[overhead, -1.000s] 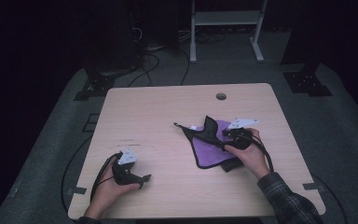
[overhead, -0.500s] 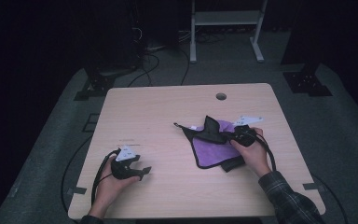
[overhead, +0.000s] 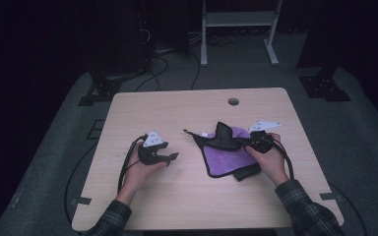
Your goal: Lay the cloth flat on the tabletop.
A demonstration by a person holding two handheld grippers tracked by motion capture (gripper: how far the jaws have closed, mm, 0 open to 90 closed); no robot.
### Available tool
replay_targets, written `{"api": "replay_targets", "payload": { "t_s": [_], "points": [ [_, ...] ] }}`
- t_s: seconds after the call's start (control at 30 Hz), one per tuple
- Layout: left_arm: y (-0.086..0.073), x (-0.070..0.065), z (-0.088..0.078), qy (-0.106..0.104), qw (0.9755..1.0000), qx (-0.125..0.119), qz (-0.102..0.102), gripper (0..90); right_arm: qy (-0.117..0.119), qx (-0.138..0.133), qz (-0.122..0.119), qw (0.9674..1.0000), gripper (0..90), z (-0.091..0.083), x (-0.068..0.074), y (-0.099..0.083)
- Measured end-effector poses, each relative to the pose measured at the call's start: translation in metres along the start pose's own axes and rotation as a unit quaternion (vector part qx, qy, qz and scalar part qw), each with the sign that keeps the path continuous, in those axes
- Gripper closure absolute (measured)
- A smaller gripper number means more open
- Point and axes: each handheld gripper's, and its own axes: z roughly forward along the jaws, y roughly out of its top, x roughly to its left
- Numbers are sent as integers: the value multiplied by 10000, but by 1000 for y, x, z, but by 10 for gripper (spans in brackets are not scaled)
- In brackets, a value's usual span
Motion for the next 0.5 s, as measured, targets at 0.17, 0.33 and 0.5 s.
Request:
{"api": "replay_targets", "payload": {
  "t_s": [0.17,0.33,0.5],
  "points": [
    [20,7,26,-43,9999,-26,145,365,55,14,10,10000,836,0,0,0],
    [35,12,48,-92,9996,0,264,357,85,5,5,10000,836,-1,0,1],
    [42,17,68,-86,9984,188,531,354,105,-4,7,9999,836,-1,-1,1]
  ]
}}
